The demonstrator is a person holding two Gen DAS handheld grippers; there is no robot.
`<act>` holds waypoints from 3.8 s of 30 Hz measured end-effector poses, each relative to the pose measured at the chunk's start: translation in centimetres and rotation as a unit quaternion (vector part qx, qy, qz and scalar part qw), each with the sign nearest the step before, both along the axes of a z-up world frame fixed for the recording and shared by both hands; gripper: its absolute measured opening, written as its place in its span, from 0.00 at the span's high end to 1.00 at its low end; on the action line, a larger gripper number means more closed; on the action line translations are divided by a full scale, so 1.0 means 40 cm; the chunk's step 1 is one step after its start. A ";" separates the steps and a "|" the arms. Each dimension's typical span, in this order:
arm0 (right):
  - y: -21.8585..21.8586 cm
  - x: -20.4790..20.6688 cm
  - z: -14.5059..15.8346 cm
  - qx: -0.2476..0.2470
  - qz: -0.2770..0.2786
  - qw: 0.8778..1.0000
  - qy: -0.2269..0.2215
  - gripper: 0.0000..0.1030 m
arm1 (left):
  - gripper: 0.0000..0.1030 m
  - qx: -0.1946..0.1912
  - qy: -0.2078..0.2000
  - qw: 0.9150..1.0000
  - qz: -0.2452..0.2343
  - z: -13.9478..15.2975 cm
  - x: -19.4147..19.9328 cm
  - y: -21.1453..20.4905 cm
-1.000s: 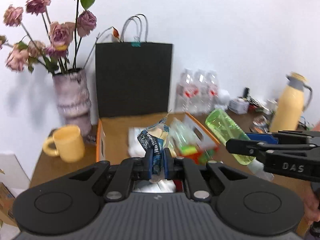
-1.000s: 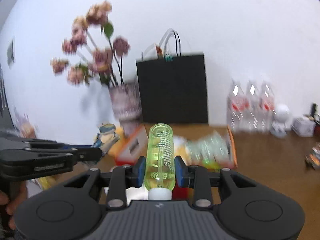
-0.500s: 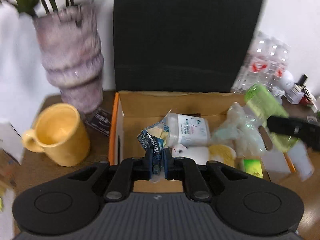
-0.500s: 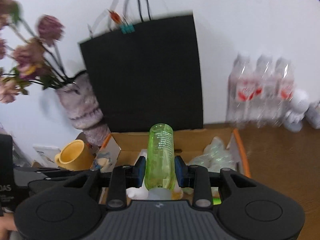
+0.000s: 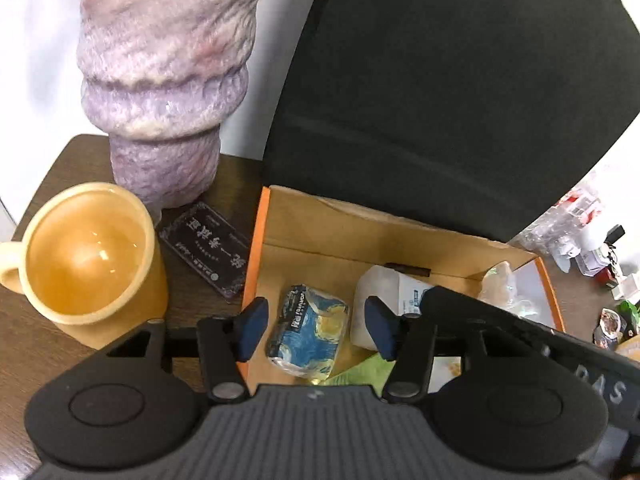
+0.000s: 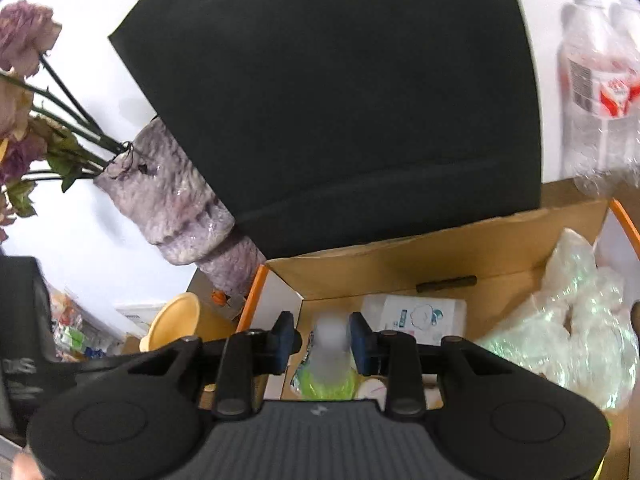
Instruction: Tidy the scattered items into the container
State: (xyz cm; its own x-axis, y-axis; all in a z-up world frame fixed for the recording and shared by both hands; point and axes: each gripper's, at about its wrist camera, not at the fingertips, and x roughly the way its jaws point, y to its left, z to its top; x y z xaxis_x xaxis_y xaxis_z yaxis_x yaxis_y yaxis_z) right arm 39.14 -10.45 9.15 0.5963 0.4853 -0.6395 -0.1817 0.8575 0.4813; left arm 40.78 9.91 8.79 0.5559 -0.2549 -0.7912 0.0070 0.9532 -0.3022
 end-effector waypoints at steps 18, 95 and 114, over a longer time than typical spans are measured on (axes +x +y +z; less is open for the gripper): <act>-0.060 -0.083 0.102 -0.095 -0.009 0.994 0.044 0.47 | 0.19 0.085 0.007 0.996 -0.019 0.097 -0.141 -0.099; -0.180 -0.982 -0.248 -0.227 -0.060 0.967 -0.095 0.00 | 0.00 0.117 -0.142 0.983 0.016 -0.212 -1.049 -0.211; -0.190 -0.977 -0.247 -0.228 -0.076 0.966 -0.091 0.00 | 0.00 0.154 -0.137 0.978 0.009 -0.225 -1.030 -0.218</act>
